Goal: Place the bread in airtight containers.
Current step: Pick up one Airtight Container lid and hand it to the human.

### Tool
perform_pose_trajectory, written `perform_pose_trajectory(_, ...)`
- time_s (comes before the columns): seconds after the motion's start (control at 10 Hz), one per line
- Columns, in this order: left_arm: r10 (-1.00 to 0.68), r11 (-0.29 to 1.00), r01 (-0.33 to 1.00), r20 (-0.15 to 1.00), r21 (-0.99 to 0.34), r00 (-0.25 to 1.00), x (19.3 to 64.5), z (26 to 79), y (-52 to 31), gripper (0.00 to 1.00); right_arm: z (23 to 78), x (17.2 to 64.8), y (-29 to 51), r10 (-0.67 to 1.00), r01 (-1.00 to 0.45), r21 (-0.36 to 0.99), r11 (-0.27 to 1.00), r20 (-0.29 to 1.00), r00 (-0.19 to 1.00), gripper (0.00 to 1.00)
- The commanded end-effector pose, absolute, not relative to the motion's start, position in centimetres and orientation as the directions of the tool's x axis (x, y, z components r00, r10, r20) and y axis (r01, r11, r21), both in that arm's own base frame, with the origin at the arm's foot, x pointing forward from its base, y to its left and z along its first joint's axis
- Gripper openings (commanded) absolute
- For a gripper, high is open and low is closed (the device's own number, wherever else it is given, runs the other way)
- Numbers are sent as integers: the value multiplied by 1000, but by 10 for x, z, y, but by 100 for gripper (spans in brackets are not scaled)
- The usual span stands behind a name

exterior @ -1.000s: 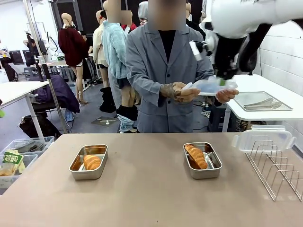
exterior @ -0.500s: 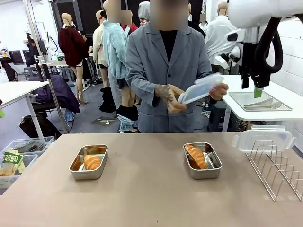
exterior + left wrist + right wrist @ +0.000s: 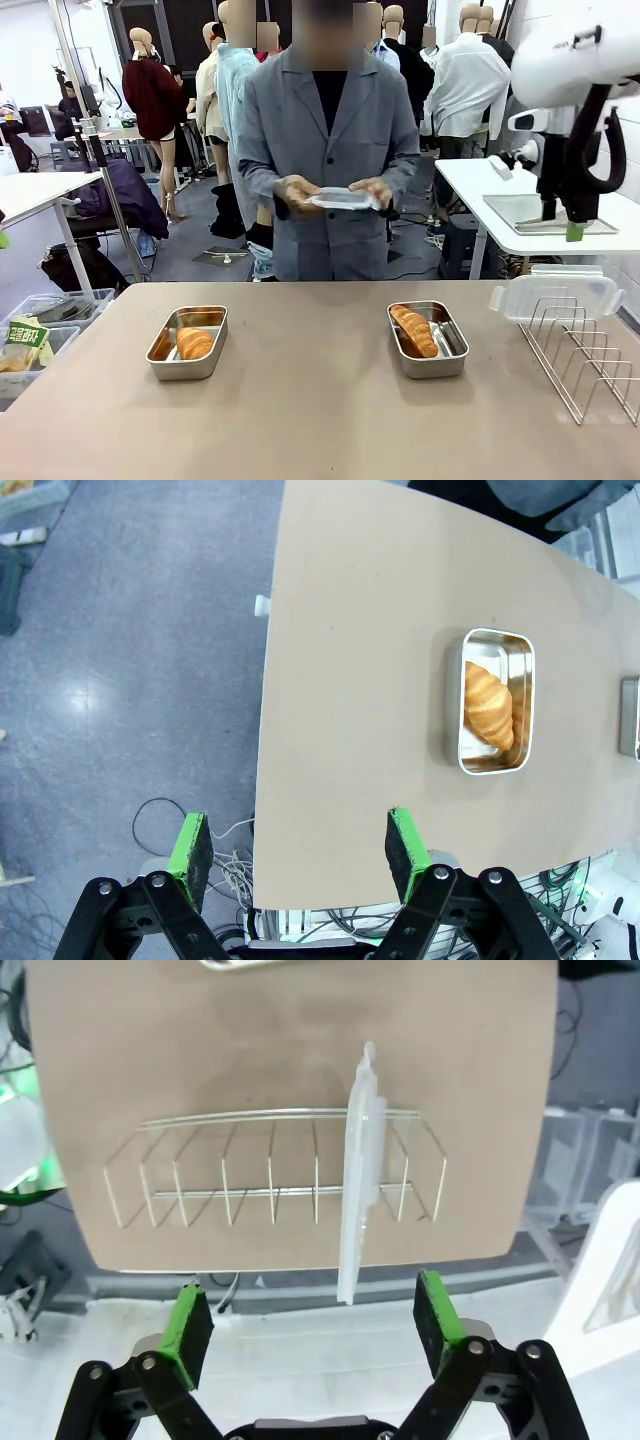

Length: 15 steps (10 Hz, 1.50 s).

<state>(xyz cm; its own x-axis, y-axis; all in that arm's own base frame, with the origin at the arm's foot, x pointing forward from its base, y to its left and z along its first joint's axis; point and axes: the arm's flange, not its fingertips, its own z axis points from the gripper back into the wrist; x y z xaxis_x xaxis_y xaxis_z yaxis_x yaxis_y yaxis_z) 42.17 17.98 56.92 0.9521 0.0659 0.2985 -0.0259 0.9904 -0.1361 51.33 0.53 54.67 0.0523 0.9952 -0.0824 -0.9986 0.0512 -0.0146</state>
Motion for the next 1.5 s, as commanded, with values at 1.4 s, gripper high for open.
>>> perform_pose_trajectory(1.4,66,993,-33,301,-114,951,420,569,180,89,512,501,-28,996,-996,-63,62,-58,66,100)
